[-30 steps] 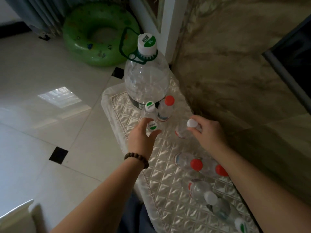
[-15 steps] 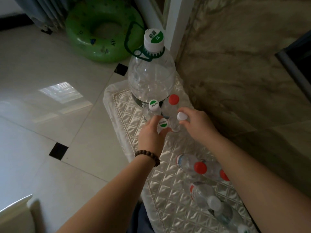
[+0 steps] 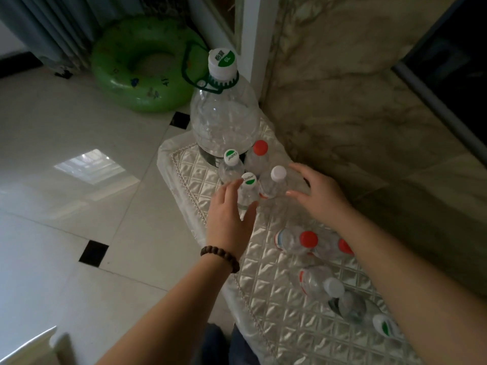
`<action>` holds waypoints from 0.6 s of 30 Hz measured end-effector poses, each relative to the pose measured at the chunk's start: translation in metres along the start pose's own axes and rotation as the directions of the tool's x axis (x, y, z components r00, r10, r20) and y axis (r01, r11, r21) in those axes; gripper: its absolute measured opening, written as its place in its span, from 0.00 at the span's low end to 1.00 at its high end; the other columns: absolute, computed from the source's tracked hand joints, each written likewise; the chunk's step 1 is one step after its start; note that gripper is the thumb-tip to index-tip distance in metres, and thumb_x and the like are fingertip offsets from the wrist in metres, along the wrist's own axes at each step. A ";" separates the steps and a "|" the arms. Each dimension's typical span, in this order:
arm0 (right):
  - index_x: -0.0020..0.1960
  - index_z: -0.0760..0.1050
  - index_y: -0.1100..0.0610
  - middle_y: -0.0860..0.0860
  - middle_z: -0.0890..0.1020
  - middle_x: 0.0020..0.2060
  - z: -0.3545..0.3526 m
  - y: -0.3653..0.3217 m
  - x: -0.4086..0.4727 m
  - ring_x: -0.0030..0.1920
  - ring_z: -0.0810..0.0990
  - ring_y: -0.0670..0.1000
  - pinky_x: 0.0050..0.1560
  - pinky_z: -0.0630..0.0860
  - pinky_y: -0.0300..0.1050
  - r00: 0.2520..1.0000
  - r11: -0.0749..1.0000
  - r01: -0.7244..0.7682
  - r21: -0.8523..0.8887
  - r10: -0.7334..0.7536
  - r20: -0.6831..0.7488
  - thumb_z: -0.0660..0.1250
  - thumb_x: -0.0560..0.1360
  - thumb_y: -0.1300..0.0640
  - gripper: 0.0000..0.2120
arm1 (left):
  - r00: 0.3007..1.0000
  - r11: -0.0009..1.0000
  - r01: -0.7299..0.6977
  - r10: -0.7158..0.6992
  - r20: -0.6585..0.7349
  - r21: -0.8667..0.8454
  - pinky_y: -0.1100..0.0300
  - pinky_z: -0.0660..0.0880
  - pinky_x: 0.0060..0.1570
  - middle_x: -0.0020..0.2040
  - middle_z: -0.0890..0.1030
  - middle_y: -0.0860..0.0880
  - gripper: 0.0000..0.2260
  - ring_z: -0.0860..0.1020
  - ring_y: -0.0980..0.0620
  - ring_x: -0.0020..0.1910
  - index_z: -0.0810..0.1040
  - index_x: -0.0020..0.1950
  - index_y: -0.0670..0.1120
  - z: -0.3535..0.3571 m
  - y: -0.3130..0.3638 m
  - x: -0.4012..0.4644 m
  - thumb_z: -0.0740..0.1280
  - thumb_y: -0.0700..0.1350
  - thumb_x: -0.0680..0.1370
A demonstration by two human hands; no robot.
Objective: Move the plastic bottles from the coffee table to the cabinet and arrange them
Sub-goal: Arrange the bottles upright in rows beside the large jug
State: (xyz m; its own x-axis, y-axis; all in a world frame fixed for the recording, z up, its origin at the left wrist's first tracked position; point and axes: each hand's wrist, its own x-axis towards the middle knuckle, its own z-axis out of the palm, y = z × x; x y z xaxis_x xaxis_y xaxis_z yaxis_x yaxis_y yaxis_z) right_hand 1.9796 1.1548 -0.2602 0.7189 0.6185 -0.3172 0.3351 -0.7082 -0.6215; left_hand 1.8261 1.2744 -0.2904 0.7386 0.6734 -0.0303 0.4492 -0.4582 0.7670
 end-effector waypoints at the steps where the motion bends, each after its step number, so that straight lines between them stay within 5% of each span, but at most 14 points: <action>1: 0.70 0.66 0.48 0.50 0.72 0.68 -0.003 0.002 -0.010 0.68 0.70 0.50 0.65 0.68 0.46 0.999 1.000 -0.012 0.003 0.012 -0.032 0.70 0.73 0.54 0.28 | 0.999 0.999 -0.033 0.033 -0.002 -0.007 0.54 0.70 0.63 0.63 0.74 0.48 0.21 0.71 0.49 0.63 0.69 0.67 0.48 0.000 0.001 -0.006 0.68 0.47 0.76; 5: 0.70 0.66 0.50 0.49 0.71 0.68 -0.015 0.021 -0.053 0.67 0.69 0.47 0.60 0.65 0.38 0.986 0.997 -0.082 0.015 0.083 -0.142 0.68 0.75 0.52 0.25 | 0.985 0.990 -0.125 0.132 0.112 -0.066 0.50 0.71 0.60 0.60 0.75 0.50 0.18 0.72 0.50 0.61 0.71 0.65 0.49 0.006 0.004 -0.032 0.67 0.46 0.75; 11: 0.70 0.67 0.48 0.50 0.70 0.69 -0.020 0.064 -0.105 0.69 0.68 0.51 0.65 0.67 0.46 0.953 0.979 -0.201 0.044 0.205 -0.223 0.68 0.73 0.49 0.26 | 0.915 0.989 -0.141 0.150 0.374 -0.052 0.49 0.67 0.65 0.67 0.70 0.51 0.25 0.67 0.51 0.67 0.66 0.70 0.52 0.032 0.009 -0.061 0.65 0.53 0.74; 14: 0.70 0.66 0.49 0.51 0.67 0.72 -0.016 0.078 -0.120 0.71 0.65 0.50 0.70 0.64 0.50 0.953 0.975 -0.216 0.057 0.224 -0.206 0.70 0.72 0.48 0.29 | 0.897 0.991 -0.130 0.131 0.423 -0.032 0.49 0.67 0.66 0.69 0.69 0.51 0.28 0.67 0.49 0.68 0.65 0.71 0.51 0.052 0.014 -0.064 0.68 0.56 0.73; 18: 0.73 0.64 0.50 0.51 0.63 0.74 -0.008 0.085 -0.128 0.73 0.62 0.50 0.68 0.60 0.43 0.962 0.972 -0.234 0.024 0.235 -0.136 0.70 0.72 0.49 0.32 | 0.888 0.998 -0.056 0.048 0.457 0.004 0.48 0.69 0.64 0.69 0.70 0.50 0.33 0.69 0.48 0.67 0.64 0.72 0.52 0.074 0.017 -0.061 0.70 0.58 0.70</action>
State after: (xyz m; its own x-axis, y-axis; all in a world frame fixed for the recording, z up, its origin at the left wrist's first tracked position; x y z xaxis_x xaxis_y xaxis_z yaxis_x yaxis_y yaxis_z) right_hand 1.9210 1.0127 -0.2673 0.8534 0.3823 -0.3544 0.1426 -0.8251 -0.5468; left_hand 1.8264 1.1825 -0.3231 0.9074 0.3107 -0.2831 0.4090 -0.4979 0.7647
